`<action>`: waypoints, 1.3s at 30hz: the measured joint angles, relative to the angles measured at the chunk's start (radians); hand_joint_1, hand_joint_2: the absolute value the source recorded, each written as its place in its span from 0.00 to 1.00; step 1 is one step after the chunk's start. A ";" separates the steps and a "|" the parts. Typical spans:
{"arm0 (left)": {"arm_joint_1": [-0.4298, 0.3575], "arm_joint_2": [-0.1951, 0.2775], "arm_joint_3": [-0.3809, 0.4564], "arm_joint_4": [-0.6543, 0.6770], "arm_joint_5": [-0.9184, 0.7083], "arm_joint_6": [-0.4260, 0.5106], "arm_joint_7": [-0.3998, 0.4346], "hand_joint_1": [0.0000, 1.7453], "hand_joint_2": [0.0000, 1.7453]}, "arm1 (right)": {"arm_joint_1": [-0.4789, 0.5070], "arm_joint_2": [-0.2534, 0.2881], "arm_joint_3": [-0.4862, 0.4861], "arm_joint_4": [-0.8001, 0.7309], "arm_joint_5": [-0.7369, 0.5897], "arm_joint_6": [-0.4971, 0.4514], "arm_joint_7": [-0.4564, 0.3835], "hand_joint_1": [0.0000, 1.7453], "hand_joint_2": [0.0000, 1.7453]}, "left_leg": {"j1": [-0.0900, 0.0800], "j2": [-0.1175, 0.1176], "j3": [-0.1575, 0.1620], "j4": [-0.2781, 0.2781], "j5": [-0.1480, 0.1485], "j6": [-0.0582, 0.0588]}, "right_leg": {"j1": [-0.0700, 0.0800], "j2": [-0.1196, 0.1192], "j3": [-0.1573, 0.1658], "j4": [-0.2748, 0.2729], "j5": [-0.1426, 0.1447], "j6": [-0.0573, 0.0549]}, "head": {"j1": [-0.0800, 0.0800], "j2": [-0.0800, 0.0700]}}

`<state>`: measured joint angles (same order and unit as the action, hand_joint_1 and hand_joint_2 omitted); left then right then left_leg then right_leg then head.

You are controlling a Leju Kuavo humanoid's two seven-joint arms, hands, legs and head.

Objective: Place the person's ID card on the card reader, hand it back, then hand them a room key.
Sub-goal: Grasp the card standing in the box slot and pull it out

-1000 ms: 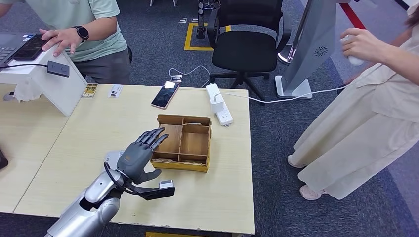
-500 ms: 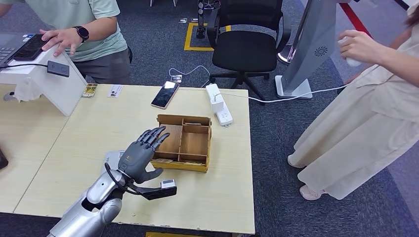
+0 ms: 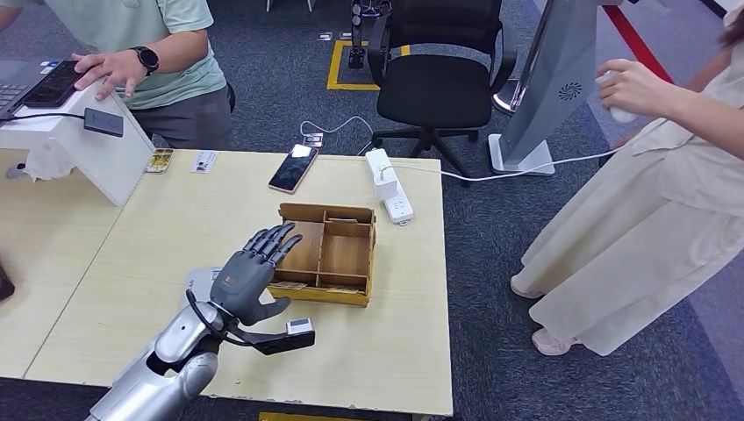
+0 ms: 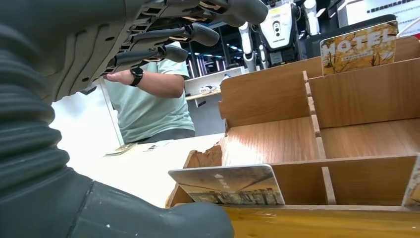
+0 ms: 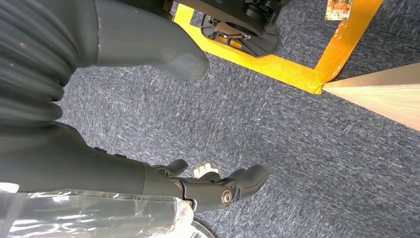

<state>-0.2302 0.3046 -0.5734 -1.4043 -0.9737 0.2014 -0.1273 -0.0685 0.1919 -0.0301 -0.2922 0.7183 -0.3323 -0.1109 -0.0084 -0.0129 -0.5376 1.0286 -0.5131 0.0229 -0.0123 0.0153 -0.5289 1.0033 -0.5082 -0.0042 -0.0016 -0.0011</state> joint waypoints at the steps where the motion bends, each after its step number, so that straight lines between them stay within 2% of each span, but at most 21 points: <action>1: 0.000 -0.001 0.000 0.000 -0.002 0.002 0.002 0.00 1.00 | 0.000 0.000 0.000 0.000 0.000 0.000 0.000 0.00 1.00 | 0.000 0.000 0.000 0.000 0.000 0.000 | 0.000 0.000 0.000 0.000 0.000 0.000 | 0.000 0.000; 31: -0.006 -0.043 0.000 0.090 0.000 0.003 -0.008 0.00 1.00 | 0.000 0.000 0.007 0.000 -0.013 0.000 0.000 0.00 1.00 | 0.000 0.000 0.000 0.000 0.000 0.000 | 0.000 0.000 0.000 0.000 0.000 0.000 | 0.000 0.000; 39: -0.007 -0.043 0.000 0.089 -0.028 0.070 -0.006 0.00 1.00 | 0.000 0.000 0.008 0.000 -0.025 -0.002 0.000 0.00 1.00 | 0.000 0.000 0.000 0.000 0.000 0.000 | 0.000 0.000 0.000 0.000 0.000 0.000 | 0.000 0.000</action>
<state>-0.2369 0.2621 -0.5734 -1.3149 -1.0014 0.2711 -0.1336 -0.0687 0.1919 -0.0220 -0.2926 0.6932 -0.3342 -0.1112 -0.0083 -0.0129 -0.5375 1.0286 -0.5131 0.0229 -0.0123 0.0154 -0.5289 1.0033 -0.5082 -0.0042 -0.0016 -0.0011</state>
